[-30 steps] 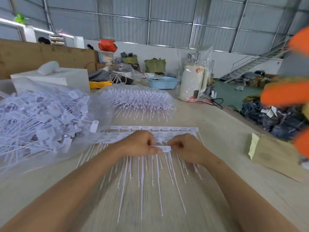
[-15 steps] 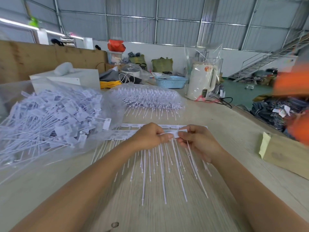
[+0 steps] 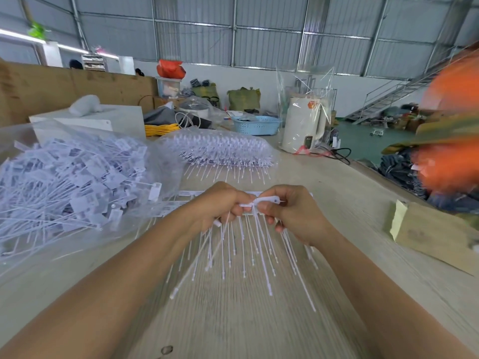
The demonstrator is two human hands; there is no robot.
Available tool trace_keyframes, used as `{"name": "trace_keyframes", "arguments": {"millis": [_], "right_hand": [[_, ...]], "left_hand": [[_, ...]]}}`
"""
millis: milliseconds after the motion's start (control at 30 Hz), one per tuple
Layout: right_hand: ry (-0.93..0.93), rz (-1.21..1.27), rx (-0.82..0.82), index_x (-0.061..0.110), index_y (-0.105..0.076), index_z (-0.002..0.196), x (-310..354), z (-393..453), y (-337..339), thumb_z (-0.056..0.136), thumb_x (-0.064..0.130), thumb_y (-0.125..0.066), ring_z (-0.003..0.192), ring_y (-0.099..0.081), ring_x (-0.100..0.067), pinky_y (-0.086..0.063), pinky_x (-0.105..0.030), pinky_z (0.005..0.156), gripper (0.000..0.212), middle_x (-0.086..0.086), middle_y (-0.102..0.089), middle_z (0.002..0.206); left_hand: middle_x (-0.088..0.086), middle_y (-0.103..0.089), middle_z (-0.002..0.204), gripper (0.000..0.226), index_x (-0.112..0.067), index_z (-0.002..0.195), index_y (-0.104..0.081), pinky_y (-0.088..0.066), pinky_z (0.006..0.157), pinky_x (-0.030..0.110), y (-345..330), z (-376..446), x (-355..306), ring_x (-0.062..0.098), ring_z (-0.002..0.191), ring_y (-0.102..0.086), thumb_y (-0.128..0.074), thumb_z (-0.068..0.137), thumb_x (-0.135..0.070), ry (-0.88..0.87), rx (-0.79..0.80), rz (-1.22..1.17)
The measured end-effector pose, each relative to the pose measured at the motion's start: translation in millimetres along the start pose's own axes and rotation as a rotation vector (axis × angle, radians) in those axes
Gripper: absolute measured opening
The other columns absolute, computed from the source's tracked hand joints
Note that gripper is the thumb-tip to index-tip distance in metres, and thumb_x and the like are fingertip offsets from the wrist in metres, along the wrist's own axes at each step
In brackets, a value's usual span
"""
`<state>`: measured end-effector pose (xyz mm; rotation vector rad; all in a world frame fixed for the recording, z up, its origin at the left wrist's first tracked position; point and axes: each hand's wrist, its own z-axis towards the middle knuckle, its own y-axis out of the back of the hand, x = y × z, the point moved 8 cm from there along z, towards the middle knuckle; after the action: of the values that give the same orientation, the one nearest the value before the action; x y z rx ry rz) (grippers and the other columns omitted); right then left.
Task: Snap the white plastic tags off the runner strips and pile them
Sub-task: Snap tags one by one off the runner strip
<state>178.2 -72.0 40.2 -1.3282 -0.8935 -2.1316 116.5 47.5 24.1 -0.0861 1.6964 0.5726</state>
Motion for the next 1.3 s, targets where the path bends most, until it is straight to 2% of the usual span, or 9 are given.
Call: {"name": "trace_keyframes", "arguments": {"millis": [167, 300, 400, 500, 867, 1067, 1133, 1200, 1300], "right_hand": [[0.123, -0.233, -0.078, 0.009, -0.067, 0.073, 13, 1, 6, 0.084, -0.002, -0.064, 0.042, -0.053, -0.014, -0.043, -0.021, 0.036, 0.015, 0.0, -0.055, 0.051], [0.105, -0.436, -0.291, 0.005, -0.064, 0.073, 6, 3, 37, 0.082, -0.005, -0.061, 0.038, -0.049, -0.005, -0.042, -0.024, 0.041, 0.015, 0.001, -0.054, 0.06], [-0.163, 0.008, -0.47, 0.002, -0.063, 0.073, -24, -1, 83, 0.084, -0.005, -0.061, 0.037, -0.045, -0.007, -0.034, -0.017, 0.034, 0.012, -0.006, -0.052, 0.054], [-0.379, 0.439, -0.331, -0.001, -0.061, 0.077, -39, -1, 62, 0.087, -0.007, -0.055, 0.038, -0.048, -0.007, -0.031, -0.012, 0.029, 0.013, -0.008, -0.057, 0.054], [-0.418, 0.344, 0.106, 0.012, -0.068, 0.082, -22, -10, -22, 0.083, 0.012, -0.068, 0.073, -0.067, -0.017, -0.052, -0.025, 0.058, 0.001, -0.006, -0.072, 0.079], [-0.326, 0.338, 0.011, 0.006, -0.068, 0.077, -18, -9, -18, 0.082, 0.002, -0.068, 0.048, -0.058, -0.01, -0.046, -0.018, 0.046, 0.007, -0.007, -0.065, 0.059], [-0.294, 0.351, -0.008, 0.003, -0.066, 0.079, -16, -8, -16, 0.084, -0.002, -0.065, 0.042, -0.051, -0.01, -0.043, -0.018, 0.044, 0.007, -0.006, -0.059, 0.053], [-0.272, 0.392, -0.034, 0.002, -0.064, 0.081, -16, -6, -13, 0.084, -0.005, -0.061, 0.041, -0.05, -0.01, -0.043, -0.018, 0.044, 0.008, -0.005, -0.058, 0.053], [-0.264, 0.434, -0.086, -0.001, -0.064, 0.086, -18, -2, -7, 0.084, -0.008, -0.059, 0.046, -0.052, -0.012, -0.047, -0.018, 0.047, 0.009, -0.012, -0.059, 0.064]], "left_hand": [[-0.011, -0.023, 0.036, 0.036, -0.018, 0.057, -0.043, -0.013, 0.035, 0.013, -17, -5, 3, 0.002, 0.028, -0.016, -0.045, 0.093, -0.015, 0.145, 0.217, -0.204], [-0.009, -0.024, 0.036, 0.047, -0.019, 0.046, -0.051, -0.015, 0.035, 0.013, -18, -10, 2, 0.004, 0.029, -0.018, -0.047, 0.093, -0.015, 0.135, 0.286, -0.161], [-0.007, -0.035, 0.039, 0.035, -0.015, 0.055, -0.059, -0.019, 0.042, 0.018, 0, -9, -2, 0.008, 0.035, -0.027, -0.057, 0.09, -0.02, 0.025, 0.14, 0.038], [-0.003, -0.05, 0.043, 0.033, -0.013, 0.059, -0.065, -0.03, 0.045, 0.019, 8, -4, -9, 0.01, 0.042, -0.042, -0.057, 0.09, -0.02, -0.1, -0.001, 0.155], [0.001, -0.06, 0.05, 0.039, -0.009, 0.061, -0.057, -0.036, 0.041, 0.014, -11, -4, -16, 0.009, 0.041, -0.047, -0.035, 0.092, -0.018, -0.176, 0.018, 0.294], [0.008, -0.055, 0.081, 0.025, -0.003, 0.088, -0.057, -0.046, 0.052, 0.027, -6, -3, -18, 0.015, 0.055, -0.056, -0.037, 0.094, -0.017, -0.204, -0.021, 0.25], [0.01, -0.053, 0.096, 0.025, -0.002, 0.099, -0.055, -0.048, 0.069, 0.035, -3, -1, -18, 0.019, 0.068, -0.061, -0.036, 0.096, -0.018, -0.218, -0.027, 0.26], [0.009, -0.059, 0.093, 0.024, -0.005, 0.093, -0.06, -0.049, 0.075, 0.033, 1, 1, -17, 0.021, 0.073, -0.065, -0.04, 0.095, -0.018, -0.225, -0.035, 0.263], [0.0, -0.067, 0.068, 0.032, -0.012, 0.074, -0.067, -0.046, 0.06, 0.014, 6, 3, -11, 0.015, 0.06, -0.066, -0.045, 0.095, -0.024, -0.168, -0.044, 0.328]]}}
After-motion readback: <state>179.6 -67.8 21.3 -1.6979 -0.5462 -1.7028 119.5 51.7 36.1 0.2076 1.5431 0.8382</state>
